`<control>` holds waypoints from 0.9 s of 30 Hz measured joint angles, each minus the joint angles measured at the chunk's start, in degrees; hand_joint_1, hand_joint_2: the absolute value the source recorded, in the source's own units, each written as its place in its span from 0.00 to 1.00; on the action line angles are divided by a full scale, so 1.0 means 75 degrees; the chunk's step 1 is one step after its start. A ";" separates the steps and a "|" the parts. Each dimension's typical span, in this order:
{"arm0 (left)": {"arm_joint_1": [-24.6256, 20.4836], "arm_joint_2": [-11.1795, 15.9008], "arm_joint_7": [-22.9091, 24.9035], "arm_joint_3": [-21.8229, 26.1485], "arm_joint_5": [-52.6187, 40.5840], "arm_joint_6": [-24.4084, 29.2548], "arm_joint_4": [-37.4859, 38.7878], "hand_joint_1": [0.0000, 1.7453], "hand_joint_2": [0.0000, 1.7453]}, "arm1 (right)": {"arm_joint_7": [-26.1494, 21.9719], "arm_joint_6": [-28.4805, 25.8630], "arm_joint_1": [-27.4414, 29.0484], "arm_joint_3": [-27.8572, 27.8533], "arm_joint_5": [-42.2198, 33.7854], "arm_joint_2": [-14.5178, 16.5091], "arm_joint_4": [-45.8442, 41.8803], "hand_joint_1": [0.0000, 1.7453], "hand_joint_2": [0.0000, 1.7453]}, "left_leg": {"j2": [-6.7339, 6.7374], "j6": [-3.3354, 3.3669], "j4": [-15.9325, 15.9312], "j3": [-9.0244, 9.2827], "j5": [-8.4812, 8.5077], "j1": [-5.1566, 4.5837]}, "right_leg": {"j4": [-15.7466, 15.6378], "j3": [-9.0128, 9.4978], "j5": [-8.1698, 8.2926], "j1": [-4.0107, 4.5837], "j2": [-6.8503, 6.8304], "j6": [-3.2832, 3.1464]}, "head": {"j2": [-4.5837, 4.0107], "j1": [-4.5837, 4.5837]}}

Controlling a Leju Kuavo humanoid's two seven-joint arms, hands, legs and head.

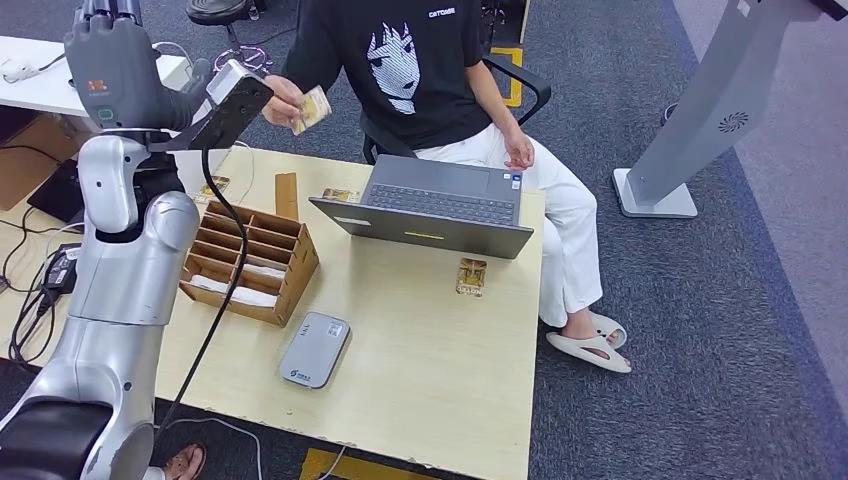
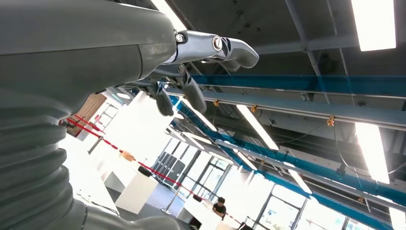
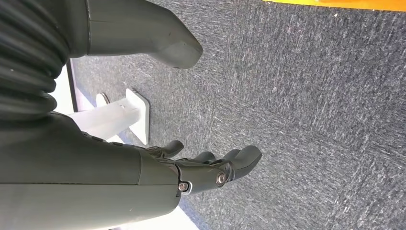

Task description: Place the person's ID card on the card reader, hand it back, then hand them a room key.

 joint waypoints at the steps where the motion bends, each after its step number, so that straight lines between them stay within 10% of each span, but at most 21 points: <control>1: 0.0012 -0.0002 -0.0018 0.0000 -0.0025 0.0023 0.0021 0.00 1.00 | 0.0004 0.0000 0.0000 0.0000 0.0000 -0.0001 0.0000 0.00 1.00 | 0.0000 0.0000 0.0000 0.0000 0.0000 0.0000 | 0.0000 0.0000 0.0000 0.0000 0.0000 0.0000 | 0.0001 0.0000; 27: 0.3478 0.0644 -0.0885 -0.0379 -0.0238 -0.1062 -0.2602 0.00 1.00 | -0.0026 -0.0140 0.0046 -0.0423 -0.0278 0.0031 0.0000 0.00 1.00 | 0.0035 -0.0004 -0.0005 0.0006 -0.0023 -0.0004 | -0.0001 -0.0004 -0.0005 -0.0002 0.0045 0.0002 | 0.0002 -0.0001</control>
